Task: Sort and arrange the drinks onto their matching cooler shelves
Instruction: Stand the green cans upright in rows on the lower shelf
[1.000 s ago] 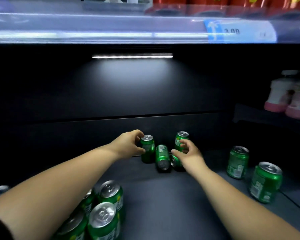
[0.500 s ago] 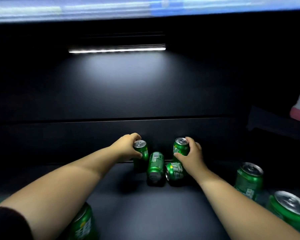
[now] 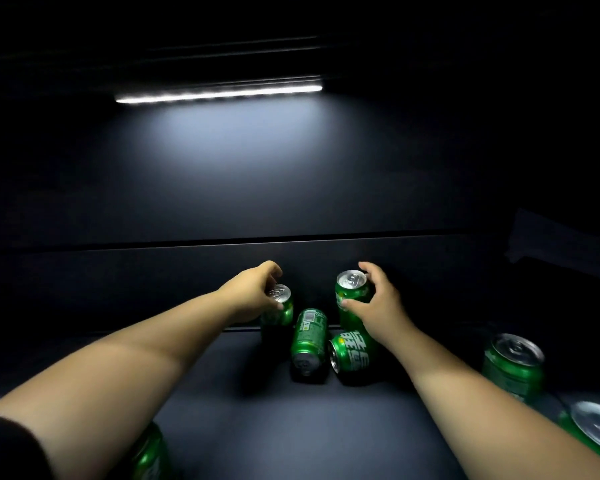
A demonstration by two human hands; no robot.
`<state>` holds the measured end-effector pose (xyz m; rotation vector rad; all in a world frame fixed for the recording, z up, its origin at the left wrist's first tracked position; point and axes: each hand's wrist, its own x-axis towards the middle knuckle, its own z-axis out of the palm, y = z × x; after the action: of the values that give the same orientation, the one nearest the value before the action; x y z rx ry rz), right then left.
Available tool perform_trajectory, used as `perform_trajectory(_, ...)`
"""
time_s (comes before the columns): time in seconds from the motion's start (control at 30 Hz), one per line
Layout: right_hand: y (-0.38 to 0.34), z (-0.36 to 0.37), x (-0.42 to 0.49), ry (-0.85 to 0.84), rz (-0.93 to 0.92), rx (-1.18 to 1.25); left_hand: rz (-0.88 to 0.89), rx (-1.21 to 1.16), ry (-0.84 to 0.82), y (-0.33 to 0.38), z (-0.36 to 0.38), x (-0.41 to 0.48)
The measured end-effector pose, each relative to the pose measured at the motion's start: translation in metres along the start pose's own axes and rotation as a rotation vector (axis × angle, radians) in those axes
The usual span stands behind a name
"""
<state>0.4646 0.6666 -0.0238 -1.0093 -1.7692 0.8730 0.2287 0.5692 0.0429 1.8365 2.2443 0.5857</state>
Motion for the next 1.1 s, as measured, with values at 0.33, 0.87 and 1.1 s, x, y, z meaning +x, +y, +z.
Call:
perform_trajectory(0.33,-0.074,-0.001,-0.046,-0.141,-0.146,0.146,0.087,-0.133,0.018,0.002,-0.055,-0.066)
perform_trajectory(0.87,-0.114,0.017,-0.215,-0.257,-0.032,0.053,0.283,-0.134,-0.185,-0.009,-0.051,-0.221)
perform_trajectory(1.1,-0.109,0.013,-0.265,-0.300,0.020,0.018,0.334,-0.036,-0.193,-0.015,-0.038,-0.262)
